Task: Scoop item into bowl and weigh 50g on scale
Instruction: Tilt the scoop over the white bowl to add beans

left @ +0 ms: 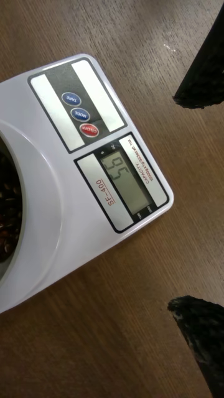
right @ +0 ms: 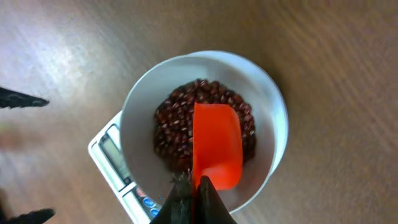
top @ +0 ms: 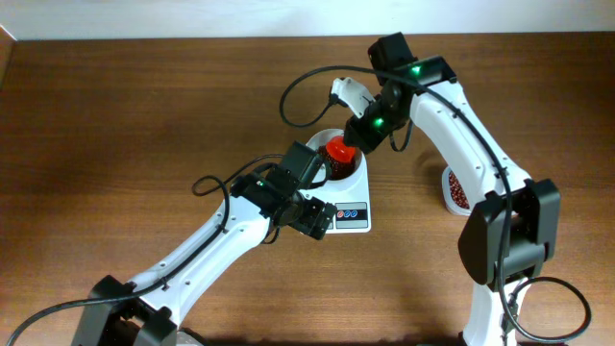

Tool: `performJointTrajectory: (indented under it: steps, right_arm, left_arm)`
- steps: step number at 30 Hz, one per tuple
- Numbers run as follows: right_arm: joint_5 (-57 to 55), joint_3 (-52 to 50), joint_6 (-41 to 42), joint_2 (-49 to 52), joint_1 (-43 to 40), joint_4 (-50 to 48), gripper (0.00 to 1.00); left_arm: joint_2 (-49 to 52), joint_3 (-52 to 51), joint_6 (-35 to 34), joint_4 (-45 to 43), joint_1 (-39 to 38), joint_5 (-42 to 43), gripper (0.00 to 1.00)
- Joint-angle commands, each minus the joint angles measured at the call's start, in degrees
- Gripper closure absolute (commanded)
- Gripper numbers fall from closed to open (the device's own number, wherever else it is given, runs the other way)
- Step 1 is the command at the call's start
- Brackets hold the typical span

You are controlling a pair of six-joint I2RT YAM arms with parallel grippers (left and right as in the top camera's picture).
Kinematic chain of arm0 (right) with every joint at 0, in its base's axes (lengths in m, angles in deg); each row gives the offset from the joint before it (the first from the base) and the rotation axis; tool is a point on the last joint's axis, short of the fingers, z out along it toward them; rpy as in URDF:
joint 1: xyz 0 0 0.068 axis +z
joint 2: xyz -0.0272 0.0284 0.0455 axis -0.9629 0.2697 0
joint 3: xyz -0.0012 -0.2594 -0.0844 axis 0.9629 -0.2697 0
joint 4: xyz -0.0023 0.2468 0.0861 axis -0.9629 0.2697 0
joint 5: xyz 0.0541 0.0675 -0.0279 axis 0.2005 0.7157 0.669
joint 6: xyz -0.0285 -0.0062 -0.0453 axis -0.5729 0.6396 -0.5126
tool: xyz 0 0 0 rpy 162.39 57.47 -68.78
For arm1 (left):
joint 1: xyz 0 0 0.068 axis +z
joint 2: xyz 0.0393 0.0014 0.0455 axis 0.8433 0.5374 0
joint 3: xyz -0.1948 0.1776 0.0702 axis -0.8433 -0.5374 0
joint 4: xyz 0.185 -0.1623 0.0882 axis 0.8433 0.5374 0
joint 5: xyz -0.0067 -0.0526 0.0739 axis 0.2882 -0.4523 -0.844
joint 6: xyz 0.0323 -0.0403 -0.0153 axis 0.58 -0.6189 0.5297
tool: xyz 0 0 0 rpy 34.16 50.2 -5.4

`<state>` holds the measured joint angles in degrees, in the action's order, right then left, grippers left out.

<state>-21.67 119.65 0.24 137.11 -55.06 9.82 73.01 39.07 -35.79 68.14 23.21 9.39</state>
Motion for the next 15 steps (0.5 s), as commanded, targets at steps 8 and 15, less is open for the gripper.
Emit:
performJointTrajectory:
  steps: [8,15]
  right_arm:
    - [-2.86,-1.27,-2.14,1.05,1.01,-3.41,0.96]
    - [-2.01,-3.37,-2.01,1.29,1.01,-2.29,0.96]
  left_arm:
    - [-0.83,-0.22,-0.55,-0.13,-0.57,-0.39,0.01]
    - [-0.83,-0.22,-0.55,-0.13,-0.44,-0.39,0.01]
